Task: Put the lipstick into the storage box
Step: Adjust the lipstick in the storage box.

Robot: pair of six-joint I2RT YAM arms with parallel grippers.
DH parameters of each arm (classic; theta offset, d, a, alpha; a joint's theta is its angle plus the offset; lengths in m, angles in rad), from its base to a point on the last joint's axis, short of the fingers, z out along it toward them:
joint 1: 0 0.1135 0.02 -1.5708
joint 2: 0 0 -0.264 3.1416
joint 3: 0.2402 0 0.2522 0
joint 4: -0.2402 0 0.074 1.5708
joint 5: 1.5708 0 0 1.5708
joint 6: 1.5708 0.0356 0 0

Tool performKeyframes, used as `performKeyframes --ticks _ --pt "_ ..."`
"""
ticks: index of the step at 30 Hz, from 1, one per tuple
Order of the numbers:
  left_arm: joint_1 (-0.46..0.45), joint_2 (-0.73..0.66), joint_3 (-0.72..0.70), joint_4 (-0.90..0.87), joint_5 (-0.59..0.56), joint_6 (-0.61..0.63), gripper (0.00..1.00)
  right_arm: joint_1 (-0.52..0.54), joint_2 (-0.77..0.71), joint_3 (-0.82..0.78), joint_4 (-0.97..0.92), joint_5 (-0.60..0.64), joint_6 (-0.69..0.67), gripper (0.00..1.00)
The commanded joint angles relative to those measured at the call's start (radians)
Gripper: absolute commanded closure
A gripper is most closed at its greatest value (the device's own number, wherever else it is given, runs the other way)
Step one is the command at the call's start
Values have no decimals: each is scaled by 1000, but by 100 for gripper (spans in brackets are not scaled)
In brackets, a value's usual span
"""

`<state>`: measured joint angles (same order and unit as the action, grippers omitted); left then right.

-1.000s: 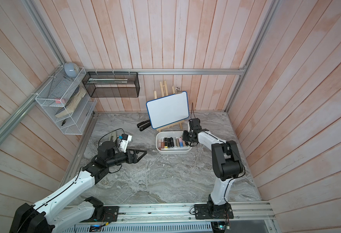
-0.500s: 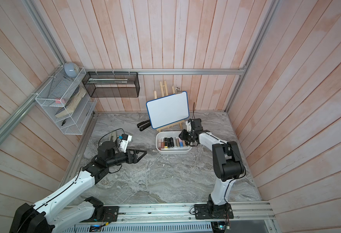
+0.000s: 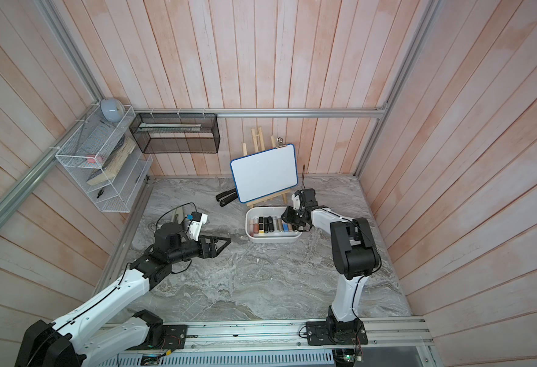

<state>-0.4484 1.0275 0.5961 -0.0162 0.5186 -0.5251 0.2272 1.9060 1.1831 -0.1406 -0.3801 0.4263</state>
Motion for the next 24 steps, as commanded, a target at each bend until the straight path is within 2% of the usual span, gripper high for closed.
performKeyframes --ticks 1,14,22,24 --pt "-4 -10 9 -20 -10 22 0 -5 25 29 2 -7 6 65" --pt "-5 -16 8 -22 -15 26 0 -4 -3 37 -8 -27 4 65" --pt "-4 -30 31 -43 -58 49 0 28 -204 -17 77 -118 -15 65" --pt "-4 -32 41 -51 -77 65 1 38 -271 -56 121 -107 -34 64"
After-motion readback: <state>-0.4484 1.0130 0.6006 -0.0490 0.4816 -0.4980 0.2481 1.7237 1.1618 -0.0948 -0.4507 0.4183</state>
